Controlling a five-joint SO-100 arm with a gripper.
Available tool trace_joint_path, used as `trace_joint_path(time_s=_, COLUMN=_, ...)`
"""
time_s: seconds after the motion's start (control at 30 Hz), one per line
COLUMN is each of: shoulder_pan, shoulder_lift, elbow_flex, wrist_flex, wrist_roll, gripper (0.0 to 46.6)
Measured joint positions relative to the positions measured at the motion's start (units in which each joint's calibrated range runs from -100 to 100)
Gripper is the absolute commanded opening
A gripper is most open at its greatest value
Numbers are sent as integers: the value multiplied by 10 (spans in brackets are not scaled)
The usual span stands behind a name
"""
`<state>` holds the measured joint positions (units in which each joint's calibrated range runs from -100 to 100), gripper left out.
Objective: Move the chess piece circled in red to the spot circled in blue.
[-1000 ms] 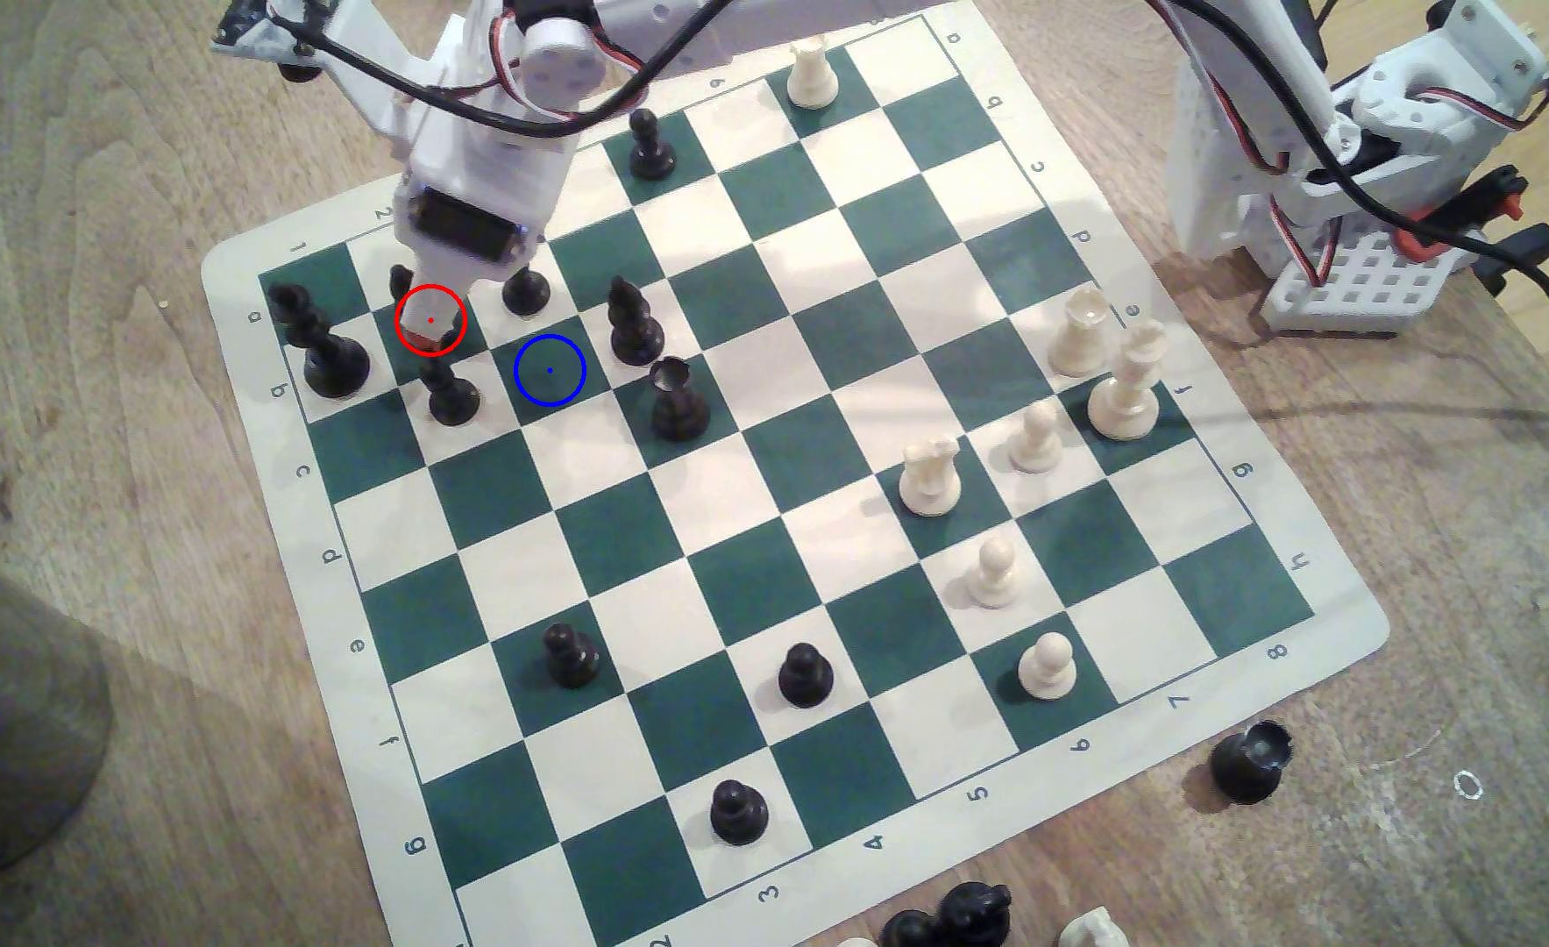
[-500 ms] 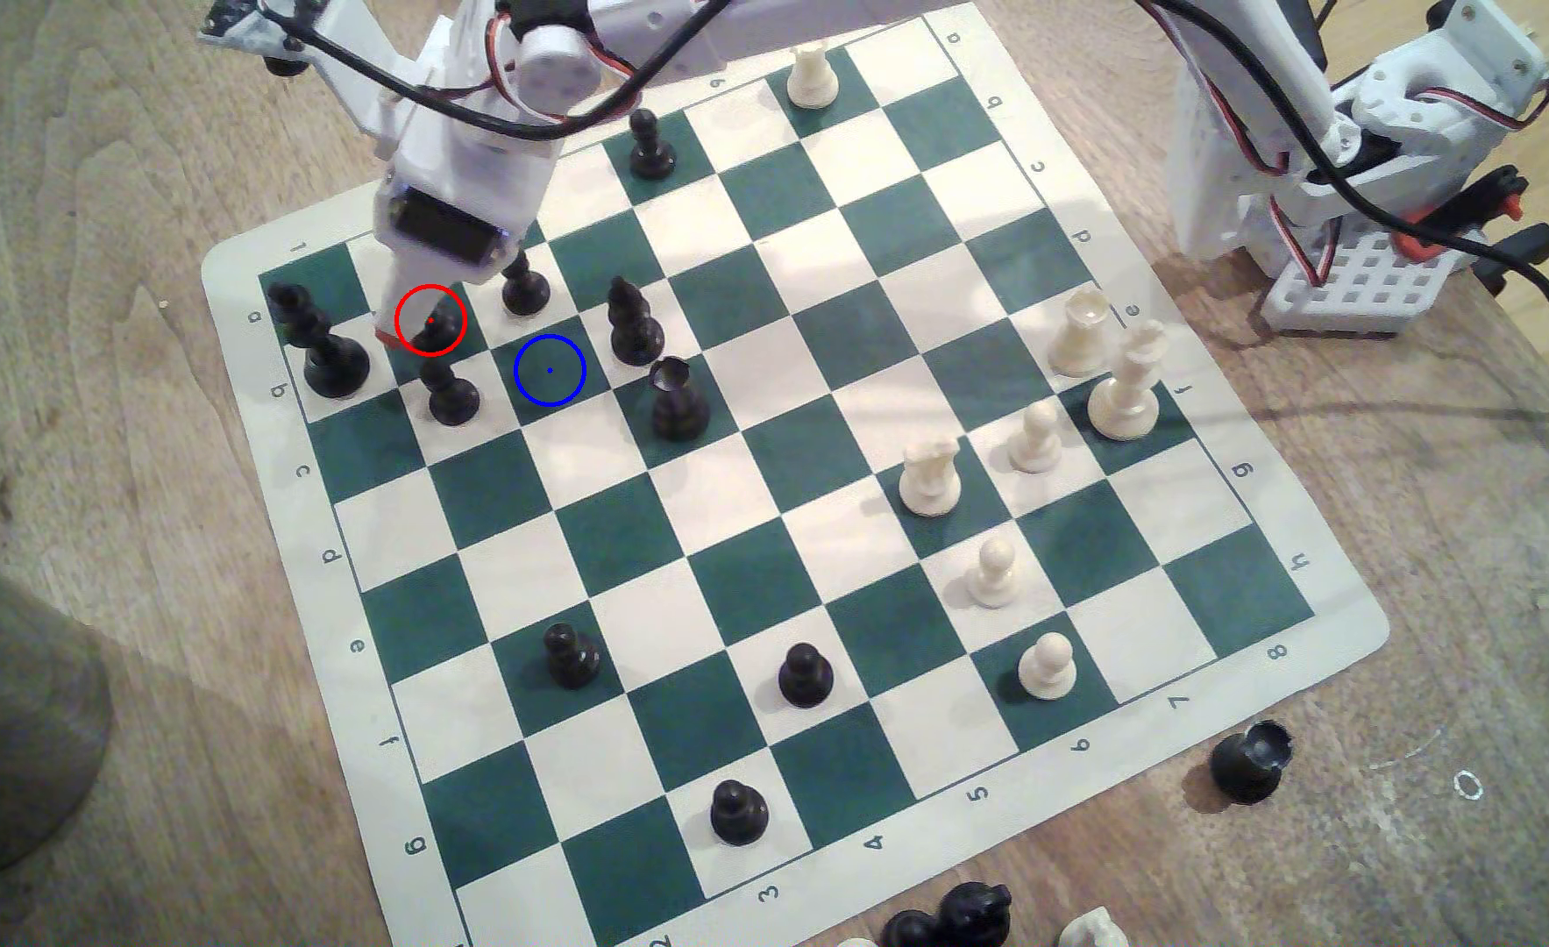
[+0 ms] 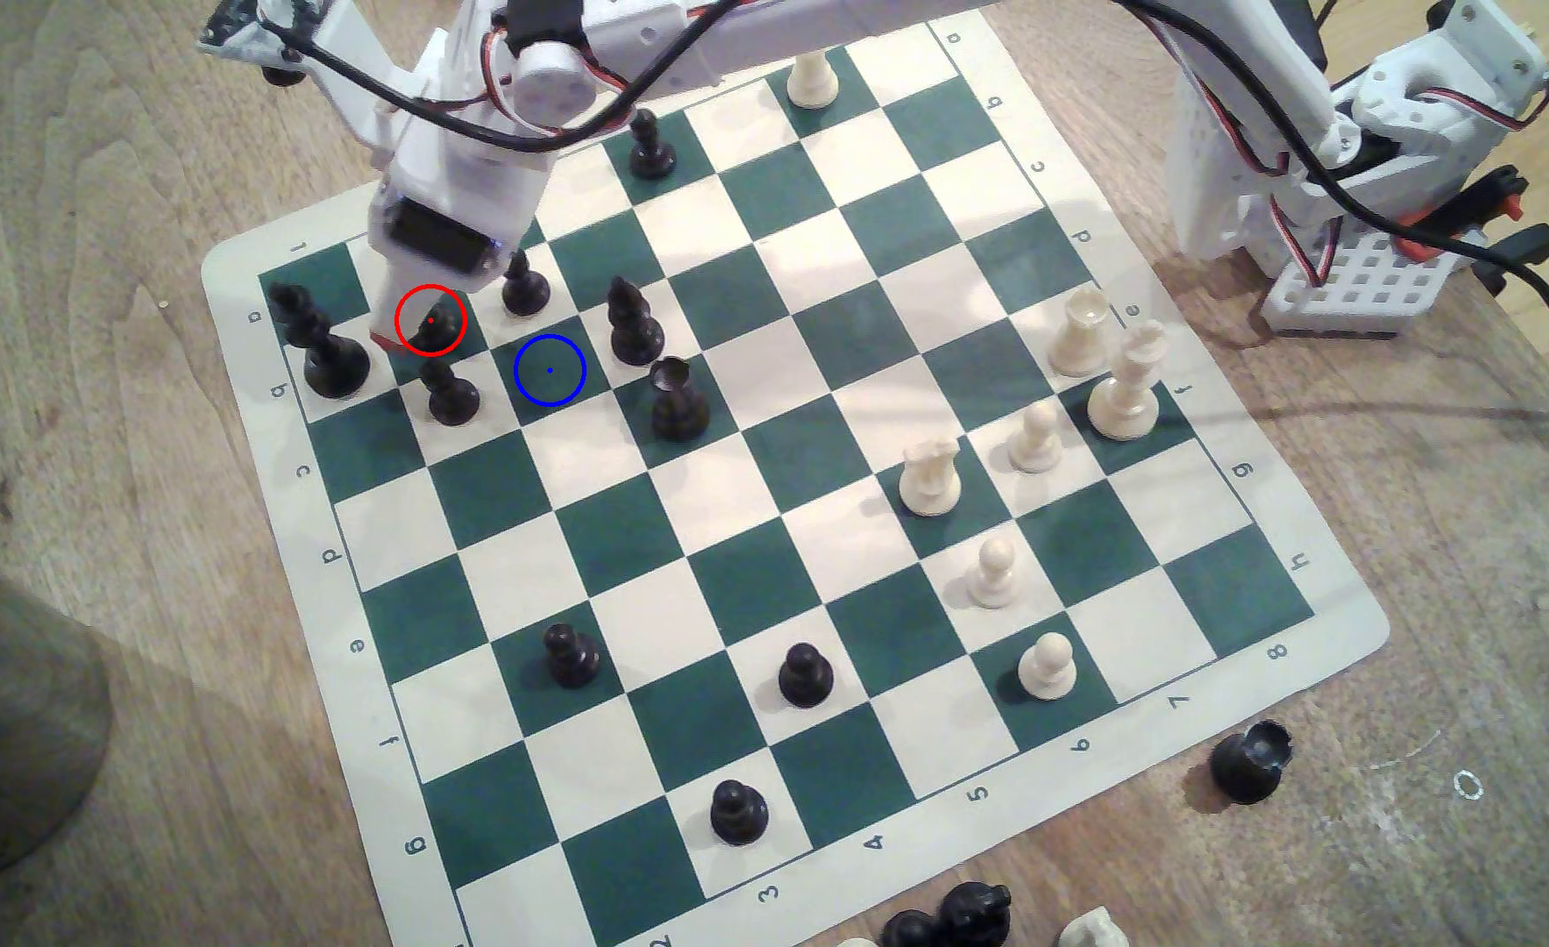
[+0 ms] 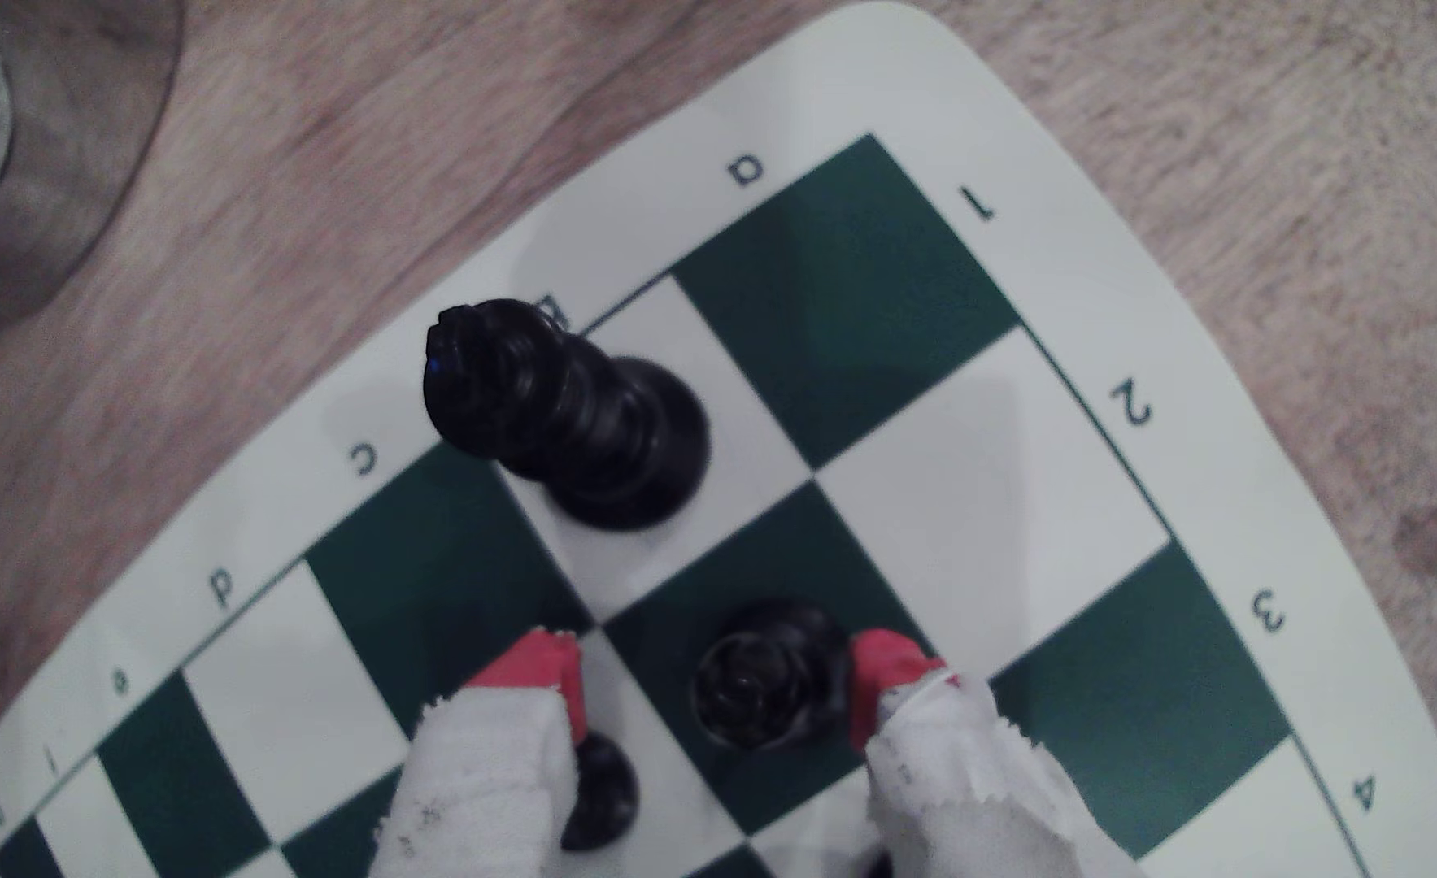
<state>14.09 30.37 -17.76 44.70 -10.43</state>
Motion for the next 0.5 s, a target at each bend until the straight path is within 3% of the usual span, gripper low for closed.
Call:
trace_joint_path(time_s=0.13, shoulder_pan=-4, shoulder_lift=10, elbow_flex=-5, wrist_flex=0, wrist_roll=0, gripper=120)
trace_joint_path(time_s=0.2, shoulder_pan=-4, shoulder_lift=10, elbow_flex=-5, wrist_flex=0, wrist_roll=0, gripper=68)
trace_joint_path(time_s=0.3, shoulder_pan=-4, shoulder_lift=10, elbow_flex=-5, wrist_flex=0, wrist_roll=0, gripper=27)
trace_joint_path(time_s=0.5, shoulder_pan=-4, shoulder_lift=10, elbow_flex=-11, wrist_flex=-2, wrist_roll=-3, gripper=3)
